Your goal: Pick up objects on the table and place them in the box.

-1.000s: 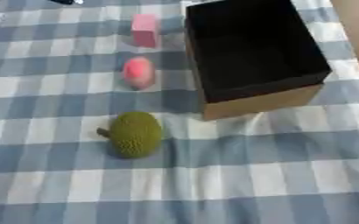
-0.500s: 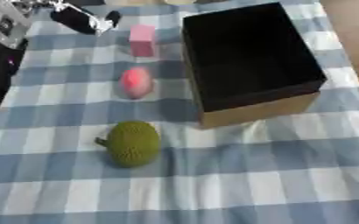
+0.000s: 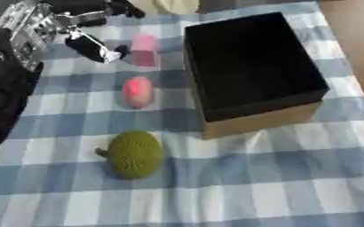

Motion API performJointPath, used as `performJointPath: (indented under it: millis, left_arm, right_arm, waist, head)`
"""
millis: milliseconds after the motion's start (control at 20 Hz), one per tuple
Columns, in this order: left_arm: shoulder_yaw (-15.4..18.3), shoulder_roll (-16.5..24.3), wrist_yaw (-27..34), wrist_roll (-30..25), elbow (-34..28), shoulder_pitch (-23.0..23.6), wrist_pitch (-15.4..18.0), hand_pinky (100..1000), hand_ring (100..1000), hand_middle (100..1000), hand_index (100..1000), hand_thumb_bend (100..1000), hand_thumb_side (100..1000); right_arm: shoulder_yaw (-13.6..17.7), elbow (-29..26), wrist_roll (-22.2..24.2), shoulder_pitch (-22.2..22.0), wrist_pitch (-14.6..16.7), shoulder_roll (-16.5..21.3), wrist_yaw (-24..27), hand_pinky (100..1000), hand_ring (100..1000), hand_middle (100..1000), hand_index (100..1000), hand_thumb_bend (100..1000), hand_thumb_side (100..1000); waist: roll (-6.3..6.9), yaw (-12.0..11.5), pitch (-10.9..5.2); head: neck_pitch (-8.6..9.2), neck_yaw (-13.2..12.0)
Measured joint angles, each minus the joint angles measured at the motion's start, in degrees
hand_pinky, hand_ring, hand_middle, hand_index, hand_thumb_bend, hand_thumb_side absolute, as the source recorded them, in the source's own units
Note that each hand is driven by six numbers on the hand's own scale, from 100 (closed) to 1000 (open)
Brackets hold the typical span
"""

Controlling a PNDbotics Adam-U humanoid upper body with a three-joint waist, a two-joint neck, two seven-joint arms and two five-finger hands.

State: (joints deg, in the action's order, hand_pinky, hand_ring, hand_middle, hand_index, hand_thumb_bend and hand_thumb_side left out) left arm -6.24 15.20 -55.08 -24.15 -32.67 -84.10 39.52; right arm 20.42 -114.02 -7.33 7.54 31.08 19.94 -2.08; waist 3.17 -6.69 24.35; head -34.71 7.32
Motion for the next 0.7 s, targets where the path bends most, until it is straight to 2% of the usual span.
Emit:
performJointPath:
  millis: [100, 200, 350, 400, 500, 700]
  left_arm:
    - [0.3, -0.2, -0.2, -0.2, 0.5, -0.3, -0.2, 955, 929, 880, 986, 191, 388]
    - [0.6, -0.3, -0.2, -0.6, 0.9, -0.3, -0.6, 957, 931, 878, 985, 188, 418]
    - [0.9, -0.8, -0.2, -1.5, 1.3, -0.6, -1.5, 957, 937, 878, 987, 218, 536]
    - [0.9, -1.0, -0.2, -1.8, 1.3, -0.7, -1.8, 957, 937, 878, 986, 220, 548]
    - [0.9, -1.4, -0.2, -2.4, 1.5, -0.7, -2.4, 960, 938, 873, 984, 258, 652]
    - [0.9, -2.1, -0.9, -3.3, 1.6, -0.7, -3.3, 962, 940, 853, 981, 314, 659]
  right_arm:
    - [0.0, 0.0, 0.1, 0.0, -0.1, 0.0, 0.0, 938, 1000, 364, 924, 100, 470]
    - [0.0, 0.0, 0.2, 0.0, -0.1, 0.0, 0.0, 938, 1000, 363, 923, 100, 470]
    - [-0.1, 0.0, 0.3, 0.0, -0.2, 0.0, 0.0, 939, 1000, 359, 923, 100, 470]
    - [-0.2, 0.0, 0.4, 0.0, -0.2, 0.0, 0.0, 939, 1000, 359, 923, 100, 470]
    - [-0.3, 0.0, 0.4, 0.0, -0.3, 0.0, 0.0, 939, 1000, 356, 922, 100, 470]
    - [-0.4, 0.0, 0.5, 0.0, -0.3, 0.0, 0.0, 939, 1000, 356, 921, 100, 470]
  waist:
    - [0.00, 0.0, 0.00]
    - [0.00, 0.0, 0.00]
    - [0.00, 0.1, 0.00]
    - [0.00, 0.1, 0.00]
    - [0.00, 0.2, 0.00]
    - [0.00, 0.4, 0.00]
  head:
    - [-0.02, -0.1]
    - [-0.10, -0.2]
    - [-0.52, -0.3]
    - [-0.53, -0.4]
    - [-0.56, -0.6]
    - [-1.03, -1.0]
